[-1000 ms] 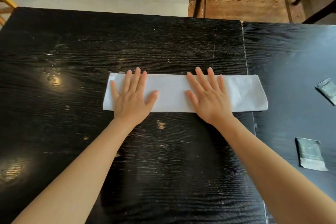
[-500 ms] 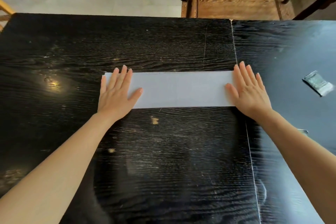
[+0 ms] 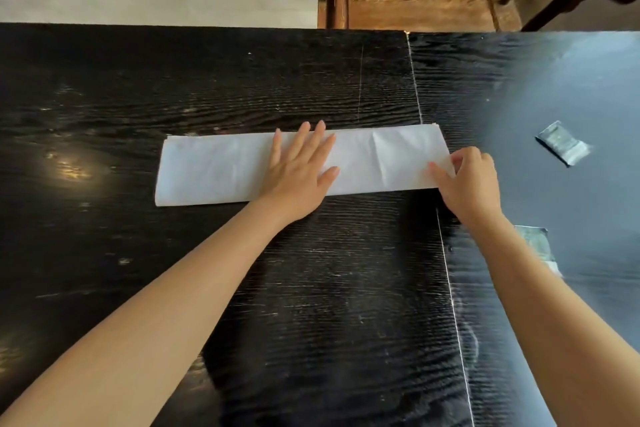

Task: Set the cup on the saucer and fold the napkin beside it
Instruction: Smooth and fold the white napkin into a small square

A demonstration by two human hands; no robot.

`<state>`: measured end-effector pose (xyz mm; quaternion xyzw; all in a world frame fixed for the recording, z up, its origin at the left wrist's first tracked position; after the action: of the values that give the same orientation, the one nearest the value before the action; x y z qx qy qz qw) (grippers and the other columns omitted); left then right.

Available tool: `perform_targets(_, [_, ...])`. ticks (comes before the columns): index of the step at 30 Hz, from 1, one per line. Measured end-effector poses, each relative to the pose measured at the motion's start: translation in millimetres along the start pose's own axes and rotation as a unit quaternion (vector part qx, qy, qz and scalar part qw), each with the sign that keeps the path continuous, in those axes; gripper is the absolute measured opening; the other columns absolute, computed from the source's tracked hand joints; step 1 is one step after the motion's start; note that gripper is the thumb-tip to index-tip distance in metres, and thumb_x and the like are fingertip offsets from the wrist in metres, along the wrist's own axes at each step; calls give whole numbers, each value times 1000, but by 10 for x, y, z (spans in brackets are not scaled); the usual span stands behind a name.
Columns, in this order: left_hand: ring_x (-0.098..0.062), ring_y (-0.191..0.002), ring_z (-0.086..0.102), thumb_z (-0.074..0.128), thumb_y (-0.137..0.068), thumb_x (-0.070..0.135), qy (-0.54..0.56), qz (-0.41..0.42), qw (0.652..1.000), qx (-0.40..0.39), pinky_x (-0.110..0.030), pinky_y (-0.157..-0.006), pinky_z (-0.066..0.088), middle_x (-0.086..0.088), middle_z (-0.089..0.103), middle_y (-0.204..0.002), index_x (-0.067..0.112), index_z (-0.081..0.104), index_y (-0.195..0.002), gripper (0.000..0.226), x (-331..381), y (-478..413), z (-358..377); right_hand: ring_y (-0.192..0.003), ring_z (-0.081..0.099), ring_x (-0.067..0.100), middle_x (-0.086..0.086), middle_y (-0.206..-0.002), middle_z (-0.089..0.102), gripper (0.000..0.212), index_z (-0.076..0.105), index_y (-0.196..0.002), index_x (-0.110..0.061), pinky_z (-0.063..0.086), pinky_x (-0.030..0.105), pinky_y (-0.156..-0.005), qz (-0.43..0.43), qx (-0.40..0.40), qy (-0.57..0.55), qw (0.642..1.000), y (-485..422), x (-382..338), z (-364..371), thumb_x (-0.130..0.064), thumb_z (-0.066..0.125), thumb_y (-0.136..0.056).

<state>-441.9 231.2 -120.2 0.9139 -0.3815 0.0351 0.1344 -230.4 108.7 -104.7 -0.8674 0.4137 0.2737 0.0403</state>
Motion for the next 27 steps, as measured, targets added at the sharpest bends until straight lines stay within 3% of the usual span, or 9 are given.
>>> perform_targets(5, [-13,-143,-22,9,-97,50,-19,-2,1000,-6,-48,-116,-14,6,-20,-157,29,-11,-148,59,-2,3,82,-86,51,22,9,-105,57,45,53,-115,-4,37,29,-70,92,-48,-59,993,-65,-37,-88,-31,66,-81])
perform_targets(8, [-14,-143,-23,10,-97,50,-20,-5,1000,-14,-48,-115,-15,6,-21,-157,29,-12,-148,60,0,2,60,-68,52,21,9,-81,59,26,64,-89,-4,41,29,-62,116,-73,-124,983,-79,-64,-98,-26,68,-76])
perform_targets(11, [-15,-142,-24,13,-98,46,-1,5,1000,-24,-49,-114,-16,5,-21,-157,30,-11,-148,58,44,-13,2,-73,56,23,9,-81,61,6,60,-73,-15,48,36,-68,140,-36,-293,945,-28,-99,-98,-18,65,-75])
perform_targets(14, [-12,-143,-21,14,-99,41,7,71,997,-1,-47,-114,-18,7,-16,-158,29,-5,-149,55,224,-35,-11,-90,62,19,3,-93,64,5,58,-87,-21,53,35,-83,85,-8,-415,906,80,-175,-33,-20,62,-83])
perform_targets(17, [-11,-143,-21,13,-99,45,-2,82,997,-10,-48,-114,-18,8,-15,-158,30,-5,-149,55,314,-40,79,-91,64,14,0,-100,67,19,58,-106,-18,53,24,-80,19,-58,-481,875,185,-278,97,-23,61,-87])
perform_targets(22, [-11,-143,-20,13,-98,47,-9,71,997,-15,-46,-114,-19,9,-14,-158,32,-6,-148,56,315,-48,99,-87,57,9,-5,-91,63,18,60,-100,-21,46,29,-78,-13,-21,-372,928,257,-430,226,-26,44,-96])
perform_targets(24, [-10,-144,-19,13,-98,46,13,71,997,-24,-45,-115,-17,7,-13,-158,29,-5,-149,56,292,-48,63,-104,54,5,-9,-113,60,29,58,-121,-17,43,24,-89,-104,-27,-322,941,305,-492,254,-24,41,-98])
perform_targets(26, [-11,-144,-17,14,-99,43,39,36,999,-5,-43,-116,-15,4,-12,-159,25,-4,-149,56,170,-38,18,-133,32,-1,-9,-140,40,39,45,-137,-19,30,26,-111,-237,-43,-234,942,339,-522,319,-19,41,-98])
perform_targets(27, [-12,-144,-16,15,-100,41,44,7,999,16,-43,-116,-15,2,-11,-159,24,-2,-150,55,78,-24,1,-139,20,-4,-7,-146,31,41,41,-139,-19,21,30,-116,-293,-49,-186,937,346,-519,364,-20,41,-98])
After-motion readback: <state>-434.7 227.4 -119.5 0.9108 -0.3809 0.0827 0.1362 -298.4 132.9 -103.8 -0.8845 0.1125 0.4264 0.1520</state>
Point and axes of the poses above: each hand's wrist, its own y-axis away from the middle knuckle, its own z-axis out of the palm, x = y × z, the point moved 1 cm from there along -y, towards the middle knuckle
